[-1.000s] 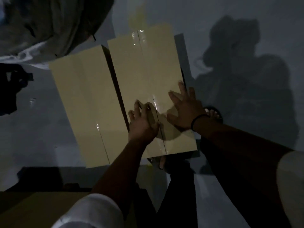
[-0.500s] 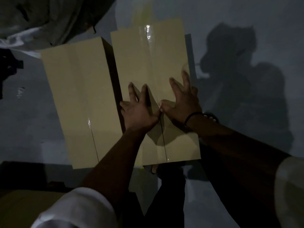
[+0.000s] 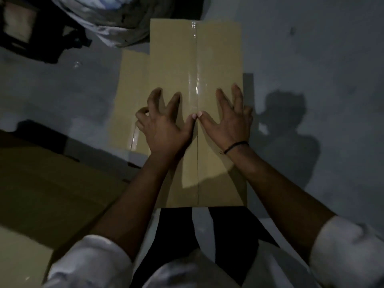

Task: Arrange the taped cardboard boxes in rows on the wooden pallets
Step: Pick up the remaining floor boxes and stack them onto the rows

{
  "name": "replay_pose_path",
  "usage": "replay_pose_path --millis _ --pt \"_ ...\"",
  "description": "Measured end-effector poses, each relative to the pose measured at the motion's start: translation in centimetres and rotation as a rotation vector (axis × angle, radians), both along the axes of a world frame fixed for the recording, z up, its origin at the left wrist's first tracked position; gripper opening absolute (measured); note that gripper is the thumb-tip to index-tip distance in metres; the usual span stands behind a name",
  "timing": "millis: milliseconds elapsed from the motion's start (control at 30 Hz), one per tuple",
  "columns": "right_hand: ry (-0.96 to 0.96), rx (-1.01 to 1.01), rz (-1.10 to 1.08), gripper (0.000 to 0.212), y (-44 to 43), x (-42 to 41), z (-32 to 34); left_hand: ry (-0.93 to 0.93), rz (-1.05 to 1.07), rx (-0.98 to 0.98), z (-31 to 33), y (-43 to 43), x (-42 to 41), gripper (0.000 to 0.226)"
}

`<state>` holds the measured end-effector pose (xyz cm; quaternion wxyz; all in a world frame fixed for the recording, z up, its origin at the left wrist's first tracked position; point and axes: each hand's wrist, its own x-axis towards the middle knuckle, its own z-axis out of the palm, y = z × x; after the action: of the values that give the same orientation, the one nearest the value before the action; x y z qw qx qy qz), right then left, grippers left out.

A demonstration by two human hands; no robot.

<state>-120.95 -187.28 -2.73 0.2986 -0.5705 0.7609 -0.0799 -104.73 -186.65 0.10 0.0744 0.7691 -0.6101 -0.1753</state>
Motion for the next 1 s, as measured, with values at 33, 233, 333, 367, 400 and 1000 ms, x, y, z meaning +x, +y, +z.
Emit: replay_pose_path --millis 33,233,333,367,400,1000 --pt "-0.007 -0.028 0.030 0.083 0.2 0.0 2.3 0.018 0.038 -0.012 2.5 0.6 0.0 0.068" --pt "0.028 -0.202 0.256 0.084 1.6 0.9 14.5 0.164 0.220 -0.102 14.2 5.2 1.0 0.080" --pt "0.058 -0.308 0.367 0.083 3.1 2.1 18.9 0.137 0.295 -0.188 18.3 8.6 1.8 0.081" --pt "0.056 -0.338 0.402 0.083 3.7 2.7 20.2 0.127 0.325 -0.226 19.4 9.9 2.2 0.082" --pt "0.052 -0.365 0.440 0.083 4.3 3.4 21.5 0.117 0.353 -0.266 20.5 11.3 2.6 0.082" --pt "-0.248 -0.593 1.280 0.079 41.4 23.0 36.2 -0.243 1.064 -0.497 32.0 57.3 11.6 0.074"
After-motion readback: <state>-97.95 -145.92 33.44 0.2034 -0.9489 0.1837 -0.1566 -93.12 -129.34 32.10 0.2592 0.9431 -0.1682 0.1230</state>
